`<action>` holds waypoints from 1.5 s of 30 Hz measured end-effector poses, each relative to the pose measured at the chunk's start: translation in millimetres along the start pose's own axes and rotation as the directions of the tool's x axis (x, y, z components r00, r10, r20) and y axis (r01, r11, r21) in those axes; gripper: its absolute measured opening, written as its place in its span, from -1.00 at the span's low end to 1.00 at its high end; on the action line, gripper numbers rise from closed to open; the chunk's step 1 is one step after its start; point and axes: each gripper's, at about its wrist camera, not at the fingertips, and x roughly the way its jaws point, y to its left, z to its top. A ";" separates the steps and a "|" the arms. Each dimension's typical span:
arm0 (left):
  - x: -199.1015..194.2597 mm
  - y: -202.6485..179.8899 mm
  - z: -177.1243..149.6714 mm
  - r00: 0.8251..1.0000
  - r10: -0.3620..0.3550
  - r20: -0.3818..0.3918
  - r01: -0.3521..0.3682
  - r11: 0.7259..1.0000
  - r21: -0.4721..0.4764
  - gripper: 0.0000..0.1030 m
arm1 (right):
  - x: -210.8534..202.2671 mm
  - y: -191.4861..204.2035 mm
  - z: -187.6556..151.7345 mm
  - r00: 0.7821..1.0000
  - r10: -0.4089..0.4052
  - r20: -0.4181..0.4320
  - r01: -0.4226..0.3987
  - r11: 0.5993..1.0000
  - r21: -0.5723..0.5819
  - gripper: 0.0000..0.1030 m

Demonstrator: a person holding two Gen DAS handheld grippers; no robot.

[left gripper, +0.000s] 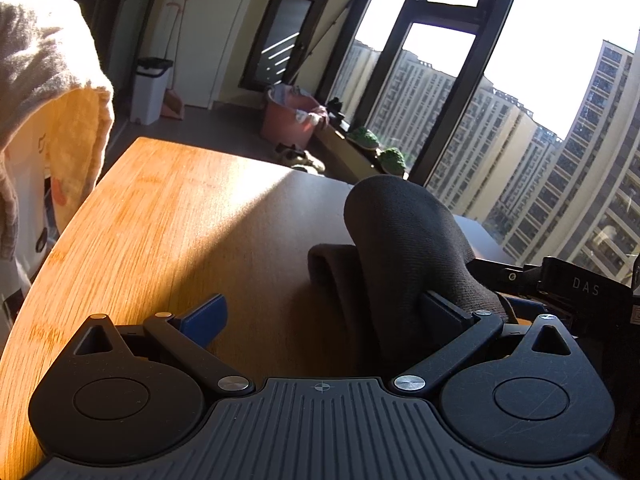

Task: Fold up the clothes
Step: 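Finish rolling the pants with both grippers and open them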

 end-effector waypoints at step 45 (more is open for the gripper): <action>-18.5 -20.0 -7.5 0.984 0.084 0.155 -0.095 0.994 0.063 1.00 | -21.8 57.1 -21.0 0.968 -0.211 0.137 0.241 0.934 -0.263 1.00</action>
